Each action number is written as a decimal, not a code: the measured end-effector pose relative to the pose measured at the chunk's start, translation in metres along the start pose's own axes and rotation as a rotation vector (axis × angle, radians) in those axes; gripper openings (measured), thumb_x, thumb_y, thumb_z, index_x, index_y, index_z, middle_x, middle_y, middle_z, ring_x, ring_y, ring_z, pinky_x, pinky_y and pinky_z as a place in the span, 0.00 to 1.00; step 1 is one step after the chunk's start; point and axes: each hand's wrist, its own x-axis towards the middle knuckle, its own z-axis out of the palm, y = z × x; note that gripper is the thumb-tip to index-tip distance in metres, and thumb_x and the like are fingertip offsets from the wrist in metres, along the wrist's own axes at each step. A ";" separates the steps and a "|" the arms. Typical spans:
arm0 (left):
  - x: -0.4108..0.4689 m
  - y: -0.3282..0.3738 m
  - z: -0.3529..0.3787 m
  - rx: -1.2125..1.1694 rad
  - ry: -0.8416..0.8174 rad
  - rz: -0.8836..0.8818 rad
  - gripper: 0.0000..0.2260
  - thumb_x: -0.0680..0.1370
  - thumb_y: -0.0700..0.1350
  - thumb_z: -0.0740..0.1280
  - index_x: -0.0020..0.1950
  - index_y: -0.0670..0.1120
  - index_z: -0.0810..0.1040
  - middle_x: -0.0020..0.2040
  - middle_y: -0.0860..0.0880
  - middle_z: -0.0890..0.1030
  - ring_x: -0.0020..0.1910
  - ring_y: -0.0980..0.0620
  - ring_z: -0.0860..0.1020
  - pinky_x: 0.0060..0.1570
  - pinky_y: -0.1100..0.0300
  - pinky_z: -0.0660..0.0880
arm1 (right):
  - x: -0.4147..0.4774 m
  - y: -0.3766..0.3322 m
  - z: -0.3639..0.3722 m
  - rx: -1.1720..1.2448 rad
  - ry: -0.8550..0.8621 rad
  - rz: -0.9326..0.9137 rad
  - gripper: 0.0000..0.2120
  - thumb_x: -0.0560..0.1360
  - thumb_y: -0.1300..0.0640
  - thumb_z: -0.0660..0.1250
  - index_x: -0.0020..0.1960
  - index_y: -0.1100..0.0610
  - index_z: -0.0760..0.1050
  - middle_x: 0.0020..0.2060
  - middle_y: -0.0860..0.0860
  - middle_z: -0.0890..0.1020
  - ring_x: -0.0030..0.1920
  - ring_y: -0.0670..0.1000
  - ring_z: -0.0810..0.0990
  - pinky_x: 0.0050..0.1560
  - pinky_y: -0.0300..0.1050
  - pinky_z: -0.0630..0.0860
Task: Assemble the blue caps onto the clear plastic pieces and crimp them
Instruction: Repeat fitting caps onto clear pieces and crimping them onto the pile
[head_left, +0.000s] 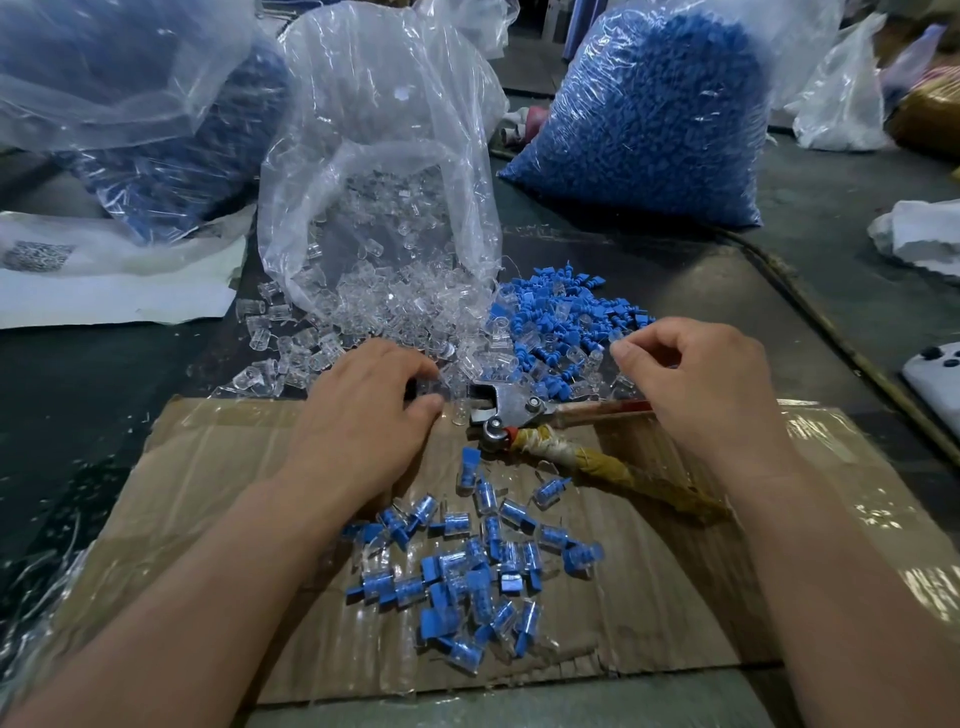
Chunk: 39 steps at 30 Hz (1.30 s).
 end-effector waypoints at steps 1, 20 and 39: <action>0.000 0.000 0.000 -0.011 0.008 0.000 0.11 0.77 0.50 0.64 0.59 0.51 0.75 0.55 0.53 0.75 0.56 0.55 0.71 0.58 0.59 0.64 | 0.000 0.000 0.000 -0.001 -0.002 0.000 0.08 0.74 0.51 0.67 0.36 0.46 0.73 0.29 0.37 0.73 0.32 0.38 0.72 0.33 0.31 0.64; -0.016 0.027 -0.010 -0.406 0.182 0.003 0.03 0.73 0.47 0.67 0.40 0.52 0.76 0.36 0.59 0.76 0.34 0.63 0.75 0.37 0.70 0.69 | 0.014 -0.005 0.030 -0.206 -0.289 0.036 0.10 0.73 0.44 0.65 0.49 0.46 0.80 0.47 0.47 0.71 0.47 0.46 0.69 0.44 0.44 0.68; -0.016 0.032 -0.014 -0.643 0.128 -0.070 0.02 0.71 0.46 0.66 0.38 0.52 0.76 0.36 0.53 0.80 0.38 0.54 0.80 0.41 0.58 0.79 | 0.011 -0.003 0.028 -0.029 -0.103 -0.041 0.05 0.75 0.55 0.64 0.41 0.49 0.72 0.43 0.46 0.71 0.44 0.43 0.69 0.45 0.40 0.65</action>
